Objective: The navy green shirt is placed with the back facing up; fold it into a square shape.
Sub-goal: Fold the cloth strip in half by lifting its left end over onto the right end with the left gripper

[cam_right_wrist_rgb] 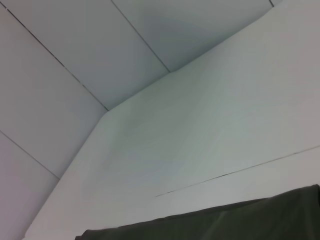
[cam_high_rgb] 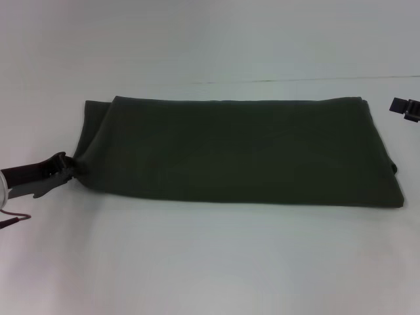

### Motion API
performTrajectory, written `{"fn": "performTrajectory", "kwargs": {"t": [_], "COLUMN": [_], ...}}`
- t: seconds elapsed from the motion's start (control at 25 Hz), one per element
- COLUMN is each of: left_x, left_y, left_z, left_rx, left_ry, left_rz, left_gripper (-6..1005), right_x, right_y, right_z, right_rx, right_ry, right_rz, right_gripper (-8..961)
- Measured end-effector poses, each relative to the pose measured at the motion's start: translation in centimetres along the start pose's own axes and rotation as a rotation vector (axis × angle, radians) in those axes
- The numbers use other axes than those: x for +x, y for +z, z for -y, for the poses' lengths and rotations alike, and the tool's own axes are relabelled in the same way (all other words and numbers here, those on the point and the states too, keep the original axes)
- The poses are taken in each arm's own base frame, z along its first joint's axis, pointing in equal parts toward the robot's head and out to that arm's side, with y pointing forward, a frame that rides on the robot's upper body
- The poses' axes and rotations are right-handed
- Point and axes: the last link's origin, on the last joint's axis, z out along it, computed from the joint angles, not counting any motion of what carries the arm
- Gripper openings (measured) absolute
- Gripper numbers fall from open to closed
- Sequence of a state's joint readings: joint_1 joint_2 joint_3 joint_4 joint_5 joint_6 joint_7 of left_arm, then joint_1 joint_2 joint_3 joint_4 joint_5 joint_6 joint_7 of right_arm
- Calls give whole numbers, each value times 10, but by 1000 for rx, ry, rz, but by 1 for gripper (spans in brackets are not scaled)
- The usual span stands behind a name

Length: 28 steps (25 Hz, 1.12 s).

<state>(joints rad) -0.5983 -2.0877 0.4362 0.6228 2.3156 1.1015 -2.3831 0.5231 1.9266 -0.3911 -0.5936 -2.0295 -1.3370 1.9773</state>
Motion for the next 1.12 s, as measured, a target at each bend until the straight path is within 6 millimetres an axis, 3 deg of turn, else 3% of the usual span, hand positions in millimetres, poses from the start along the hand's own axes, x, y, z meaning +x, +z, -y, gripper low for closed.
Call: {"fn": "performTrajectory", "kwargs": {"t": [0.2,0.52,1.12], "left_x": [-1,-10,-20], "left_y": [-2,-23,-97], "left_z": [3,17,78], "left_rx": [6,-35,60], "left_ry": [1,-22,-90], "left_rz": [-4,-58,-235], "left_gripper": [39,39,39], "right_x": [2,6,14], "right_y": [2,8,42], "right_z": [0,-5,-24], "right_rx": [1,-23,-56], "right_ry": [-1,9,2], "right_rz": [1,22,42], "right_gripper": [681,681,682]}}
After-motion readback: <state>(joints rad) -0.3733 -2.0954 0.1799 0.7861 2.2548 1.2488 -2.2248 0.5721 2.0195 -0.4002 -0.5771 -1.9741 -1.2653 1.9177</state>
